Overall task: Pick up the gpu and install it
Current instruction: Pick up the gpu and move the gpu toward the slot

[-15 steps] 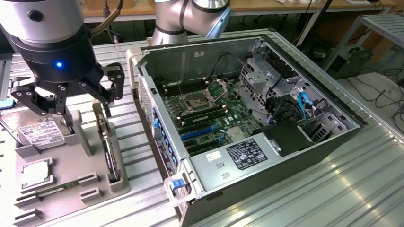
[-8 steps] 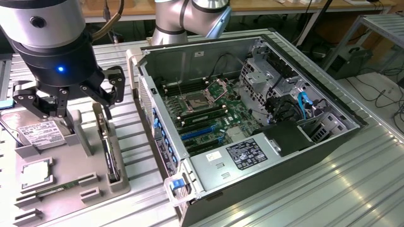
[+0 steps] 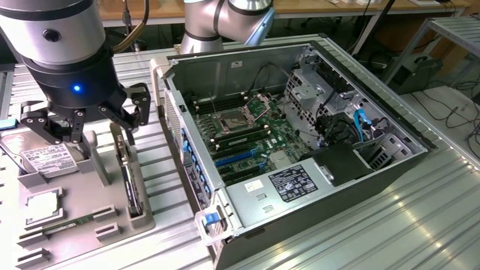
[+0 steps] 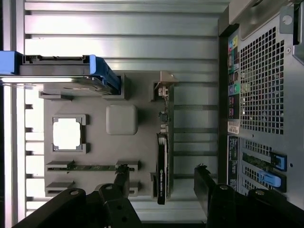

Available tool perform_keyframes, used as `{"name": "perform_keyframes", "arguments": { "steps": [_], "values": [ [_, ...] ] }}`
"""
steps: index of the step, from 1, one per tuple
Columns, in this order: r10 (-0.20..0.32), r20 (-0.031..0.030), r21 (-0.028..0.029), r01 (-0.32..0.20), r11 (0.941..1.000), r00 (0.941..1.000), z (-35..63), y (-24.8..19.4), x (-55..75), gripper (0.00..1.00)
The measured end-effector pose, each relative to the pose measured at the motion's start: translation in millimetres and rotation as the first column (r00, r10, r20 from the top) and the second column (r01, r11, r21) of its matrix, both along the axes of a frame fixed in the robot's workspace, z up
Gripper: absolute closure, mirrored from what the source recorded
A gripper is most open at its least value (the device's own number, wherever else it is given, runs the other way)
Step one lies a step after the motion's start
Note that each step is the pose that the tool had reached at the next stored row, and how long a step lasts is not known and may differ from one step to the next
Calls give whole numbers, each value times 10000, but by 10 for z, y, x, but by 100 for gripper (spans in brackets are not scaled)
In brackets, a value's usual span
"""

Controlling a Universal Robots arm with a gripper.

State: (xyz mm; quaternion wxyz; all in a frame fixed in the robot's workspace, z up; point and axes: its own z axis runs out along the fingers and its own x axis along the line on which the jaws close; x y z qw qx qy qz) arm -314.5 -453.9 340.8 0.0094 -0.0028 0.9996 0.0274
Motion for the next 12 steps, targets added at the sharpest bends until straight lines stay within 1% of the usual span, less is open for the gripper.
{"name": "perform_keyframes", "arguments": {
  "steps": [12],
  "values": [
    [1,0,0,-1,10000,10000,-130,0,0,34]
  ]
}}
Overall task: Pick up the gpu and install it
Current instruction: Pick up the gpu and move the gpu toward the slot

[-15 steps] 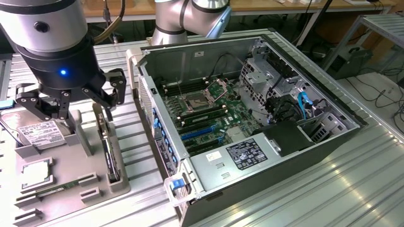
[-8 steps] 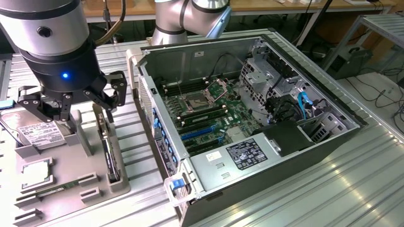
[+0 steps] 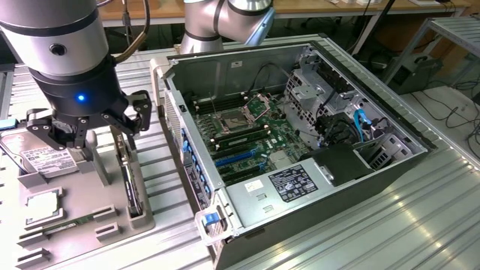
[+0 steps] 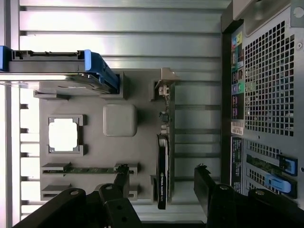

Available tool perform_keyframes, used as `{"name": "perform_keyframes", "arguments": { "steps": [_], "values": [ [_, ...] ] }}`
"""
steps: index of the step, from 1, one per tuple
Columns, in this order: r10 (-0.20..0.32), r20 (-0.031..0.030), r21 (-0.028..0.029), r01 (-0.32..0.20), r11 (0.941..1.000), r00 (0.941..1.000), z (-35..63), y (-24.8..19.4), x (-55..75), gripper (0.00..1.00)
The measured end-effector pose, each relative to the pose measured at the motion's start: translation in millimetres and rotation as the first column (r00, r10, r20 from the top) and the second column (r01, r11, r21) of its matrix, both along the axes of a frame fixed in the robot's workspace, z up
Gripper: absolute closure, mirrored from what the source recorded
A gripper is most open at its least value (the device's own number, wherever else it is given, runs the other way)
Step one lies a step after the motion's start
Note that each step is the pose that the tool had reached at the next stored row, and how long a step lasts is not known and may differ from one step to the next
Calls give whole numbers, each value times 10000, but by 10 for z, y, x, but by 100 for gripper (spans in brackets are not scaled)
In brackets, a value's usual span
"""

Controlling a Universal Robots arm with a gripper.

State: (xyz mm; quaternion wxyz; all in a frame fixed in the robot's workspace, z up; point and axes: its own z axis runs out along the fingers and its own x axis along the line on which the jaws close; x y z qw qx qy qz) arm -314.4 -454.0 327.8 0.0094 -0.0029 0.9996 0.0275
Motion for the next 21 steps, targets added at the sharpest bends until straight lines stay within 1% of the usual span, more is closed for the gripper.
{"name": "perform_keyframes", "arguments": {
  "steps": [11,17,20,21],
  "values": [
    [0,0,-1,0,10000,10000,-129,0,0,34],
    [-1,0,-1,1,10000,10000,-219,0,0,34],
    [0,0,-2,0,10000,10000,-325,-7,0,34],
    [0,-1,-6,0,10000,10000,-421,-8,0,34]
  ]
}}
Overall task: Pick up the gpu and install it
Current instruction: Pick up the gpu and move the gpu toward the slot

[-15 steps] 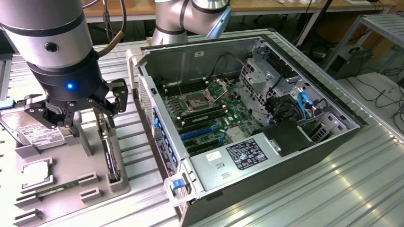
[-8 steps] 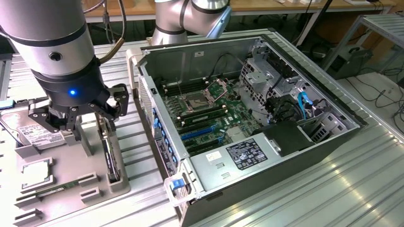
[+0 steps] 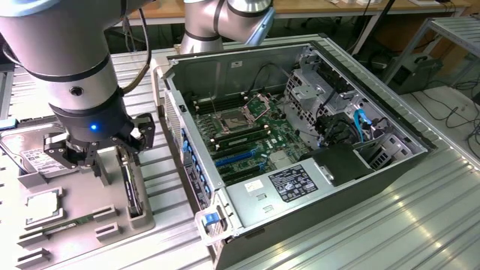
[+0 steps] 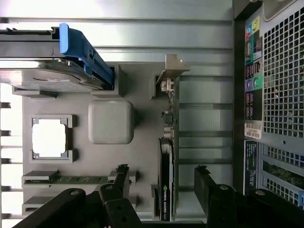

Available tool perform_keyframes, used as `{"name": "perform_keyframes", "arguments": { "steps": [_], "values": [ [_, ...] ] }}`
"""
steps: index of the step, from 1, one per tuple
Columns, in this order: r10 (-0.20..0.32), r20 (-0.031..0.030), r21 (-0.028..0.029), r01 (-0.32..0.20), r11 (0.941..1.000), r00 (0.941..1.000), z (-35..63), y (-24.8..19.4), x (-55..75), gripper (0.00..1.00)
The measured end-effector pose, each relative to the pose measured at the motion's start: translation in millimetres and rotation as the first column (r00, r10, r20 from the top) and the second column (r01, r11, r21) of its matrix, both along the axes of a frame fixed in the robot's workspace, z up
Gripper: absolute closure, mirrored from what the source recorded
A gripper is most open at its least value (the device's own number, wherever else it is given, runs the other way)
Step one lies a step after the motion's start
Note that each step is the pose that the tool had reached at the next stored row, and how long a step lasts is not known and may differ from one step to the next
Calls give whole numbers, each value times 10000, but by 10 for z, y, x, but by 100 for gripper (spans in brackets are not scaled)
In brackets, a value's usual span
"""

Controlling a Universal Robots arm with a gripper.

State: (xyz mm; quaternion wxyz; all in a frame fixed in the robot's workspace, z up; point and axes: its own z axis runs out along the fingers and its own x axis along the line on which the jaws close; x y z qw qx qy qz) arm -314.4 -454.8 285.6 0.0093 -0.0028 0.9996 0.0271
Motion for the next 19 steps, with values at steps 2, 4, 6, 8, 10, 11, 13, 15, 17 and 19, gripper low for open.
{"name": "perform_keyframes", "arguments": {
  "steps": [2,4,6,8,10,11,13,15,17,19],
  "values": [
    [0,1,1,0,10000,10000,-154,0,0,34],
    [0,-98,4,0,10000,10000,-314,-11,0,34],
    [-8,-122,-4,8,10000,9999,-535,-9,42,34],
    [-7,-122,-6,6,10000,9999,-634,-9,44,49],
    [-7,-122,-6,7,10000,9999,-635,7,44,49],
    [-6,-122,-7,5,10000,9999,-635,20,44,49],
    [-7,-123,-7,7,10000,9999,-635,47,43,49],
    [-6,-124,-7,6,10000,9999,-637,51,44,49],
    [-7,-121,-5,7,10000,9999,-639,51,48,49],
    [-7,-122,-6,7,10000,9999,-639,51,54,49]
  ]
}}
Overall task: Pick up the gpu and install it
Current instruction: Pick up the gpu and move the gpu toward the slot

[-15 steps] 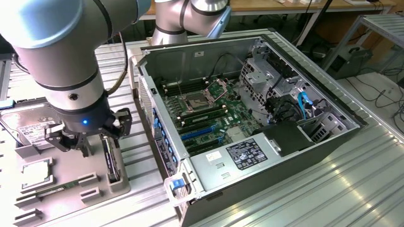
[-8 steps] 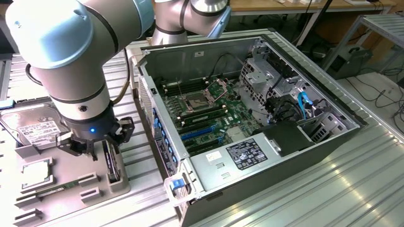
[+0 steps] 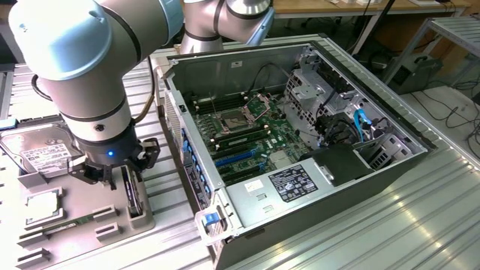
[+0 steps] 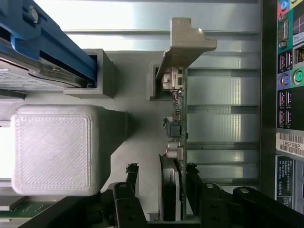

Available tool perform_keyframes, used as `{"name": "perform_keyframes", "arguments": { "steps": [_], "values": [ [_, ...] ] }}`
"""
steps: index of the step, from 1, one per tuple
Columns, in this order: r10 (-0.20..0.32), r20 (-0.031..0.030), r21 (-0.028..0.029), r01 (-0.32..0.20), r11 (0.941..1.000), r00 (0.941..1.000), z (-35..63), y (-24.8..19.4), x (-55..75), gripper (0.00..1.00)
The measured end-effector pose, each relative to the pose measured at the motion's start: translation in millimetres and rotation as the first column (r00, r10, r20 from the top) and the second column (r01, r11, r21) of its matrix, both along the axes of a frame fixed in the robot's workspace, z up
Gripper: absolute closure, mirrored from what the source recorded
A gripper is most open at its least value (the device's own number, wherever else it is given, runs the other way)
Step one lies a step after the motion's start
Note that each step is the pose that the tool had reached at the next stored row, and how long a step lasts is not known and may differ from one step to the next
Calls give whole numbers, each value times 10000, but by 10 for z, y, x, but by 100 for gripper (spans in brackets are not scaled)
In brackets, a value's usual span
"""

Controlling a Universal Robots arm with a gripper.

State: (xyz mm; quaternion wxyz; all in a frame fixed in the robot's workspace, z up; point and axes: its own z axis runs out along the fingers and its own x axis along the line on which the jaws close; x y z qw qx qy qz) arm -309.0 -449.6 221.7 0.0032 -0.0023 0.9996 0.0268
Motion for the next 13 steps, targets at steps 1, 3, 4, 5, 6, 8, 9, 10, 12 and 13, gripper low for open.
{"name": "perform_keyframes", "arguments": {
  "steps": [1,3,4,5,6,8,9,10,12,13],
  "values": [
    [-1,0,0,1,10000,10000,0,0,0,49],
    [1,-2,-1,-1,10000,10000,0,-2,1,49],
    [1,-1,-1,-1,10000,10000,0,-3,1,49],
    [1,0,0,-1,10000,10000,-1,-5,2,49],
    [1,2,1,-1,10000,10000,-2,-6,2,49],
    [0,0,-1,0,10000,10000,-3,-8,2,49],
    [1,0,0,-1,10000,10000,-3,-9,2,49],
    [0,0,0,0,10000,10000,-3,-9,2,49],
    [2,0,1,-2,10000,10000,-4,-11,7,49],
    [1,0,0,-1,10000,10000,-4,-12,7,50]
  ]
}}
